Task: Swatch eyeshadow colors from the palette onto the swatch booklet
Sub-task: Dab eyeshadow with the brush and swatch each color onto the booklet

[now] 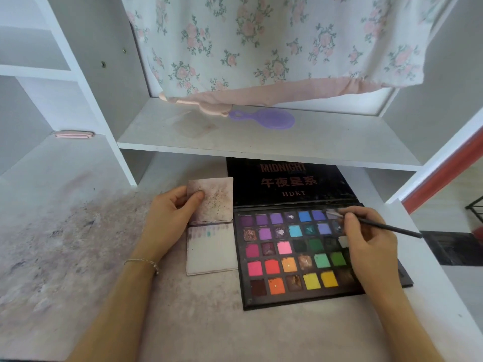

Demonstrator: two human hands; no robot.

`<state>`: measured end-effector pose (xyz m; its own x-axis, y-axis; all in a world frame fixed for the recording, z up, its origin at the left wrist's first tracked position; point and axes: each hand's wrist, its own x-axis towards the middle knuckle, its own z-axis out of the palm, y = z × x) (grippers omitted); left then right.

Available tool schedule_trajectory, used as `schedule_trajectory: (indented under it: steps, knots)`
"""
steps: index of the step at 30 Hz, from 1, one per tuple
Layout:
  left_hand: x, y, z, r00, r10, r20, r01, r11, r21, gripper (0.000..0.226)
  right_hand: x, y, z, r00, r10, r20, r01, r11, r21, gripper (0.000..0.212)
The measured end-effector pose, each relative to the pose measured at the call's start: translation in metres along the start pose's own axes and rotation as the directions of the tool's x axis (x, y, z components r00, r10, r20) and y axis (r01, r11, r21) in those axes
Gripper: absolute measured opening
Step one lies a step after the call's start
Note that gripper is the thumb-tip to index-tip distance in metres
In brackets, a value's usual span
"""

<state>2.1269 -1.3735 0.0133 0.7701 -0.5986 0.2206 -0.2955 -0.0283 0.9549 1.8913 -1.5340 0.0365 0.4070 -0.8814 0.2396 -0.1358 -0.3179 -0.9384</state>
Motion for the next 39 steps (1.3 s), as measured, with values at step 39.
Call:
schedule_trajectory:
  steps: [39]
  knots:
    - [0.0,-0.001,0.0,1.0,0.003,0.01,-0.003,0.999,0.034,0.015,0.007,0.023,-0.019,0.998,0.017,-0.067,-0.037,0.947,-0.319,0.008]
